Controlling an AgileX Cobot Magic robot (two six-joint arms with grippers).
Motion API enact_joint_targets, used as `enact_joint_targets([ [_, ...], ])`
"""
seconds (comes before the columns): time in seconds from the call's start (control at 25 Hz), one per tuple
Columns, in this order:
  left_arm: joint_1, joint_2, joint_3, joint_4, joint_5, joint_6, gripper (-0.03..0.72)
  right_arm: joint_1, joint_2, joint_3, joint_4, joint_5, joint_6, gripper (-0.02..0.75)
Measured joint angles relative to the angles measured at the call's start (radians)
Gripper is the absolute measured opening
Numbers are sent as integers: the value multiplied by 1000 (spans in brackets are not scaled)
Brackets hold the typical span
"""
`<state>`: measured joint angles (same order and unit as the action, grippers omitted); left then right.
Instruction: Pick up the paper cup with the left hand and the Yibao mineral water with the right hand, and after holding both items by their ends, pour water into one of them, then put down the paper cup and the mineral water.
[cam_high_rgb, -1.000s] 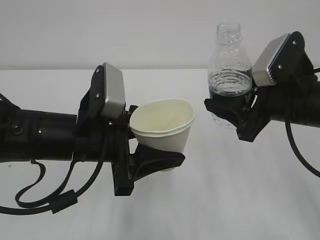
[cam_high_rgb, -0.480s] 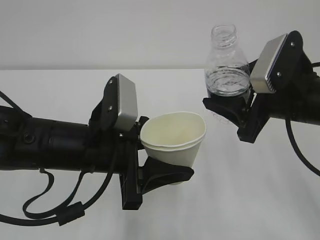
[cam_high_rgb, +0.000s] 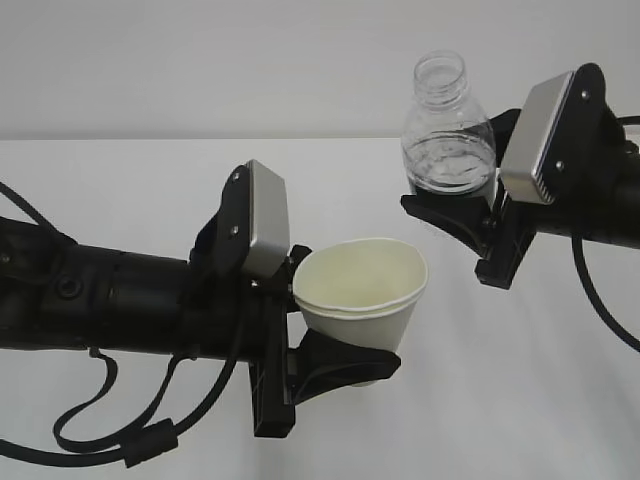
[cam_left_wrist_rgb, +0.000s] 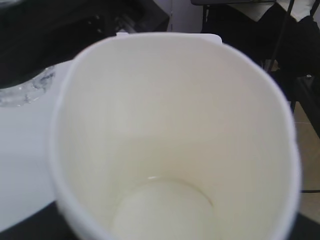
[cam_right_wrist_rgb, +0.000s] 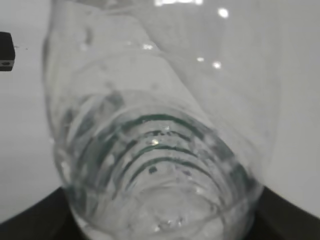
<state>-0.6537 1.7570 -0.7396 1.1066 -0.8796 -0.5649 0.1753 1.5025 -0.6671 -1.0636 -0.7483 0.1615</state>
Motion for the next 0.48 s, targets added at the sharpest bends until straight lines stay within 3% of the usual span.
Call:
enact_joint_targets([
  [0.48, 0, 0, 0, -15, 0, 2, 410, 0, 0, -18, -3, -8, -56, 485],
])
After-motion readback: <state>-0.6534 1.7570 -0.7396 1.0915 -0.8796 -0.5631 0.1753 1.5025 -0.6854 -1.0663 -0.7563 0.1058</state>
